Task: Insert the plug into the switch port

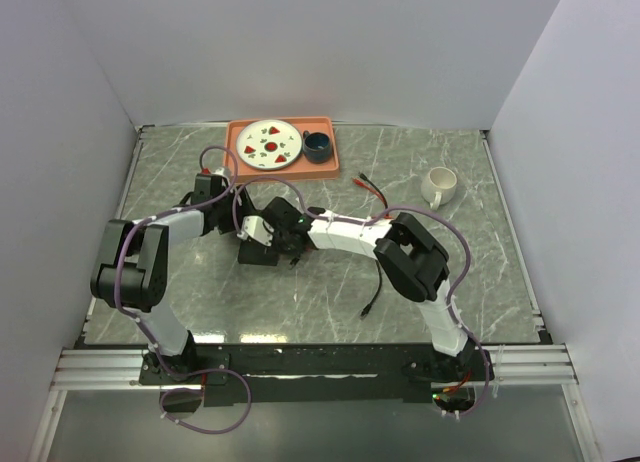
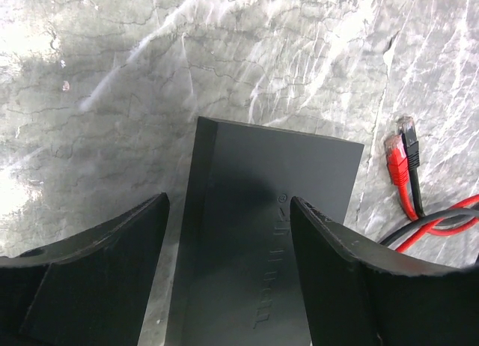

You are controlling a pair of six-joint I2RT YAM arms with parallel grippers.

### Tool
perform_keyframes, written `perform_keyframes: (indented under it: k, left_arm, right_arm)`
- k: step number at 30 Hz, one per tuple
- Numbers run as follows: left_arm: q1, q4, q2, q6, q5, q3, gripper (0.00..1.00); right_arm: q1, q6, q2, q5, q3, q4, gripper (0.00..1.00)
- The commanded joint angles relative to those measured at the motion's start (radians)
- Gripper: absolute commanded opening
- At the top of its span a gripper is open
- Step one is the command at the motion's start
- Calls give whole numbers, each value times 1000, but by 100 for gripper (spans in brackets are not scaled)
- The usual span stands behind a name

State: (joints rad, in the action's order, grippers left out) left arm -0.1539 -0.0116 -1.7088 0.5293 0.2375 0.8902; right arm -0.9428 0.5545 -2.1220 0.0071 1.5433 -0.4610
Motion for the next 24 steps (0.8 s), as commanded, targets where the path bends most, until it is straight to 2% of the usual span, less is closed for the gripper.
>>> perform_keyframes:
  k: [1, 10, 24]
  left_arm:
    - [-3, -99, -15, 14, -18, -54, 73]
    - [-3, -90, -40, -2, -3, -46, 72]
    - [-3, -102, -41, -28, 5, -17, 72]
  right_arm:
    - [-28, -47, 5, -49, -89, -70, 0]
    - [-34, -50, 36, -44, -130, -53, 0]
    - [-45, -19, -41, -9, -20, -114, 0]
